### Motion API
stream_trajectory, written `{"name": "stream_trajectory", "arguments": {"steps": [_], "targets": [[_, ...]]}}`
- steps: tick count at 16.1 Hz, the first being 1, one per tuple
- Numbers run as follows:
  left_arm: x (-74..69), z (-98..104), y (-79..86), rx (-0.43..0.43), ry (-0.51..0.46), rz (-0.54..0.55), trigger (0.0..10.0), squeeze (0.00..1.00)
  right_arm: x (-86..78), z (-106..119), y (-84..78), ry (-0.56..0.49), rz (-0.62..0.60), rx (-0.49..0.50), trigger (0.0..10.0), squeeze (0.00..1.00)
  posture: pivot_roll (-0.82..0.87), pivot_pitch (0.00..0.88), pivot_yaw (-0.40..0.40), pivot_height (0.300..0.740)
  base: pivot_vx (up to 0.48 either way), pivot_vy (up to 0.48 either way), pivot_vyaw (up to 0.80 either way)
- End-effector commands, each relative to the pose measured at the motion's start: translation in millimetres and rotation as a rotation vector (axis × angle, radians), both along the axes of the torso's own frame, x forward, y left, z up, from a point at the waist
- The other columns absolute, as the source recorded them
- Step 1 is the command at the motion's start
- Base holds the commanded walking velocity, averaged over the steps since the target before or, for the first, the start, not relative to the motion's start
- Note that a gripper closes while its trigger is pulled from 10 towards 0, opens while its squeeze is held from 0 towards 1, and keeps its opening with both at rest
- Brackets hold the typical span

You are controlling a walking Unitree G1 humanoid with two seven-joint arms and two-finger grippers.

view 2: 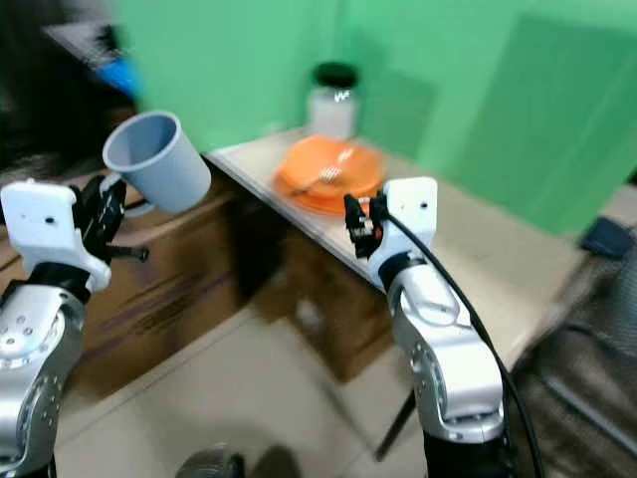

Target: Setting the table

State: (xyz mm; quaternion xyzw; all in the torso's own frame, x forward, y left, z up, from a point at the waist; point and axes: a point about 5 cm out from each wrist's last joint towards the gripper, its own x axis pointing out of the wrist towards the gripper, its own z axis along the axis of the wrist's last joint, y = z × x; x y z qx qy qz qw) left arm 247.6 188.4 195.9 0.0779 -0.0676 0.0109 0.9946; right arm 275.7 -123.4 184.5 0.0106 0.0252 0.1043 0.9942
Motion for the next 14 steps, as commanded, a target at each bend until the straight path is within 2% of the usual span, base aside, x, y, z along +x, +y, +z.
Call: {"name": "stream_trajectory", "arguments": {"steps": [1,6,10,11,14], "targets": [[0.6,2.1,-3.7,0.003,-0.009,-0.012,10.0,0.00,-1.3,0.1,-3.3,0.004,-0.007,-0.004,10.0,0.00,0.06,0.000,-0.025,0.740,-0.277,0.000,0.00],[2.2,1.2,-7.9,-0.004,-0.008,-0.029,10.0,0.00,-2.9,0.7,-4.5,0.009,-0.002,0.000,10.0,0.00,0.05,0.000,-0.019,0.740,-0.275,0.000,0.00],[2.9,-0.9,-9.6,-0.023,0.008,-0.035,10.0,0.00,-3.6,3.2,-2.2,0.002,0.009,0.012,10.0,0.00,0.04,0.000,-0.017,0.740,-0.068,0.000,-0.73],[4.6,-1.4,-12.1,-0.064,0.013,-0.044,10.0,0.00,-3.8,3.8,-3.7,0.002,0.004,0.003,10.0,0.00,0.04,0.000,-0.013,0.740,0.000,0.000,-0.80],[8.0,-4.3,-12.3,-0.047,0.030,-0.030,10.0,0.00,-3.7,3.1,-6.3,0.009,-0.014,-0.005,10.0,0.00,0.03,0.000,-0.010,0.740,0.000,0.000,-0.80]]}}
